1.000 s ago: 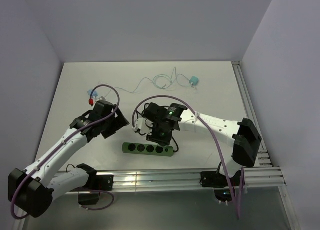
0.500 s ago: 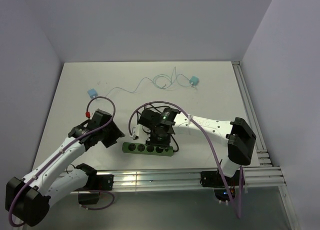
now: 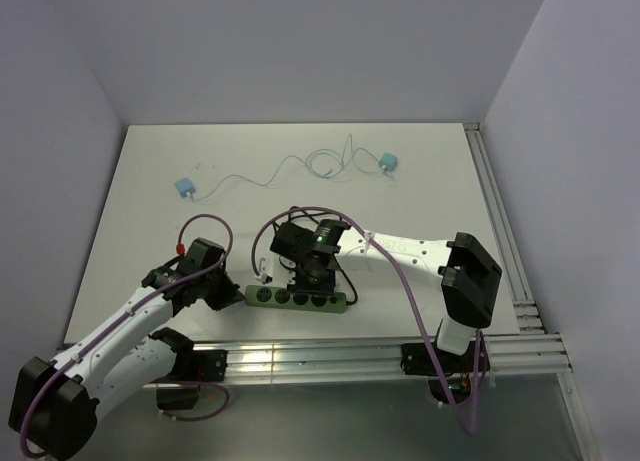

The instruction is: Insert the plug

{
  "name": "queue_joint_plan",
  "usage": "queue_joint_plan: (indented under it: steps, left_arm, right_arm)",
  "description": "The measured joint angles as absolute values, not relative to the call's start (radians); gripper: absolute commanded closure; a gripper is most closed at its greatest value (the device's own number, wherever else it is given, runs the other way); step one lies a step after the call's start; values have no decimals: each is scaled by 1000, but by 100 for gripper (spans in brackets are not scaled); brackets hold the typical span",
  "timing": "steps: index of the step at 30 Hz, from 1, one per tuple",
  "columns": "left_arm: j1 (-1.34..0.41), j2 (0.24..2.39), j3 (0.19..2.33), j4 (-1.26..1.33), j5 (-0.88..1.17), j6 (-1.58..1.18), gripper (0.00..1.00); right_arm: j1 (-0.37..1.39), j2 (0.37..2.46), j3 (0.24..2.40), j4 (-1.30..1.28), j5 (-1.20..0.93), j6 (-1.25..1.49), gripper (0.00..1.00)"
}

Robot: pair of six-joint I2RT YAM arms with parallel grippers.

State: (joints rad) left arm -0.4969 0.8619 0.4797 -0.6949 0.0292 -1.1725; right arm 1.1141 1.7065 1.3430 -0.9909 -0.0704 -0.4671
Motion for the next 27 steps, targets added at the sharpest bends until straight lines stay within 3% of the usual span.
queue_joint_plan:
  steps: [27]
  left_arm:
    - [-497,849,426,-614,70,-1194,100]
  right_arm:
    - [1115,1777,1375,-995,-86,-488,100]
